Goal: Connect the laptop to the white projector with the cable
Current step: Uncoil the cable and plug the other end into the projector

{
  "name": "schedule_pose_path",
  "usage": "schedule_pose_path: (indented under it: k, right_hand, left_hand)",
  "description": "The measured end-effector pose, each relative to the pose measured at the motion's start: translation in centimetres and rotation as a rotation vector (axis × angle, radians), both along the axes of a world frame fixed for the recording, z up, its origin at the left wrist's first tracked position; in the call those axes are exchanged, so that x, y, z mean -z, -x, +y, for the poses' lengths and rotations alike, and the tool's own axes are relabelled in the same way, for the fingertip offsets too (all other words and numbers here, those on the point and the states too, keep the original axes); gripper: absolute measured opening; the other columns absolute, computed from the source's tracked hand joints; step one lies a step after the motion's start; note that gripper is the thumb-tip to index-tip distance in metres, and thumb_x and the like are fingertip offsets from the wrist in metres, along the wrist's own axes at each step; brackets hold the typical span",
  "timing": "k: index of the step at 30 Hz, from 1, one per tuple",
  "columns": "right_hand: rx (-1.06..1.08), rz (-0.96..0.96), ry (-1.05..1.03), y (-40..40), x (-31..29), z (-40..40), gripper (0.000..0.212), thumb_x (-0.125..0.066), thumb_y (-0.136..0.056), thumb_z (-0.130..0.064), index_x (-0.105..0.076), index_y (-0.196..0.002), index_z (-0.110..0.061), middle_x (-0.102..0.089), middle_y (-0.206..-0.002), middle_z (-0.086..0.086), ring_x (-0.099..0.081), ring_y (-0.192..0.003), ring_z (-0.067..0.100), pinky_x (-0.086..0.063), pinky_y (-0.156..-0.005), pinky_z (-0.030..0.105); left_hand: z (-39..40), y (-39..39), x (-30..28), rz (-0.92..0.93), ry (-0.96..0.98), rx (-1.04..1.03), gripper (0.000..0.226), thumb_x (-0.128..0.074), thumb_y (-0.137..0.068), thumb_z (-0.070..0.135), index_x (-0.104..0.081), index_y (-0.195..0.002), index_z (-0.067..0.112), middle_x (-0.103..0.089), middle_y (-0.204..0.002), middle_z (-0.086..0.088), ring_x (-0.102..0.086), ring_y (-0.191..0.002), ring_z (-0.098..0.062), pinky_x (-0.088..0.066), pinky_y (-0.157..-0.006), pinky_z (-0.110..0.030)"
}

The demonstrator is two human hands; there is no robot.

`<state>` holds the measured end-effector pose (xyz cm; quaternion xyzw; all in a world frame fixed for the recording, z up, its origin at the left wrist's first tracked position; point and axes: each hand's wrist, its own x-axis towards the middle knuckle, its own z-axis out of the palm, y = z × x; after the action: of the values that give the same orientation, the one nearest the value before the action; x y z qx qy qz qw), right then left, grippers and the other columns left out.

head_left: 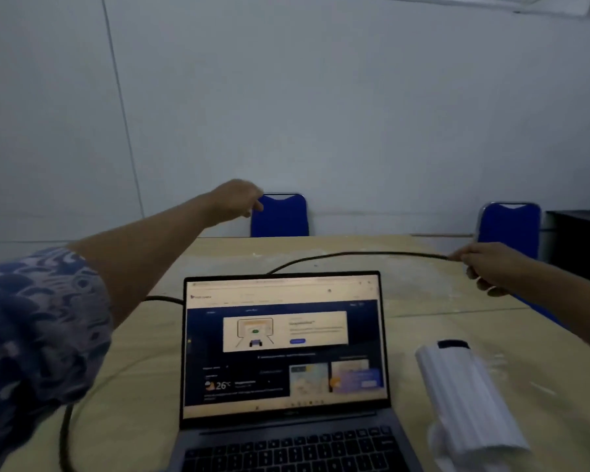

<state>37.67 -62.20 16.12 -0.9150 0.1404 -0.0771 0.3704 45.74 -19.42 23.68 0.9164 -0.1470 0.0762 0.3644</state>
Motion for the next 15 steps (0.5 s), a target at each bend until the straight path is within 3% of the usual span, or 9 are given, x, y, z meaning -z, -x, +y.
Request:
schedule_pose_path:
  k: [4,7,10,13,15]
  right_hand:
    - [-0.018,0.125,-0.345,3.2,1.3,-2.0,0.030,-0.061,-0.094,-0.036,-0.068,-0.110,-0.012,-0.074,-0.087,0.009,-0.072,-0.074,0.025,-0.053,-0.070,0.038]
    - [-0.102,0.061,-0.530,5.6,3.1,-3.1,0.036,-0.068,-0.088,-0.043,-0.068,-0.113,-0.017,-0.077,-0.103,-0.003,-0.073,-0.095,0.020,-0.054,-0.081,0.042]
    - [-0.072,-0.106,-0.500,7.5,5.5,-3.3,0.024,-0.056,-0.097,-0.040,-0.063,-0.112,-0.023,-0.076,-0.102,-0.005,-0.071,-0.098,0.018,-0.051,-0.081,0.040]
    - [-0.025,-0.236,-0.404,9.5,7.7,-3.4,0.033,-0.054,-0.096,-0.044,-0.064,-0.115,-0.019,-0.069,-0.104,0.001,-0.068,-0.093,0.019,-0.052,-0.077,0.038]
    - [-0.014,-0.282,-0.342,10.9,8.9,-3.4,0.037,-0.054,-0.096,-0.044,-0.062,-0.121,-0.018,-0.064,-0.108,-0.002,-0.062,-0.098,0.018,-0.050,-0.083,0.039]
  left_hand:
    - [-3.1,4.6,-2.7,-0.109,0.063,0.065,0.041,-0.032,-0.106,0.025,-0.052,-0.136,0.005,-0.064,-0.123,-0.010,-0.061,-0.095,-0.016,-0.042,-0.066,-0.020]
    - [-6.1,9.1,-2.7,-0.171,0.079,0.153,0.037,-0.033,-0.106,0.027,-0.056,-0.131,0.011,-0.066,-0.116,-0.004,-0.063,-0.096,-0.010,-0.043,-0.067,-0.016]
    - [-9.1,14.1,-0.9,-0.152,0.106,0.249,0.032,-0.036,-0.105,0.029,-0.059,-0.126,0.019,-0.068,-0.108,0.004,-0.064,-0.094,-0.008,-0.045,-0.067,-0.014]
    - [-11.8,18.3,2.0,-0.069,0.196,0.321,0.026,-0.043,-0.103,0.030,-0.061,-0.121,0.025,-0.071,-0.103,0.008,-0.067,-0.090,-0.005,-0.045,-0.070,-0.018]
    - [-13.7,20.4,4.5,0.038,0.239,0.337,0.025,-0.048,-0.100,0.032,-0.060,-0.122,0.027,-0.071,-0.106,0.009,-0.067,-0.085,-0.002,-0.046,-0.070,-0.022]
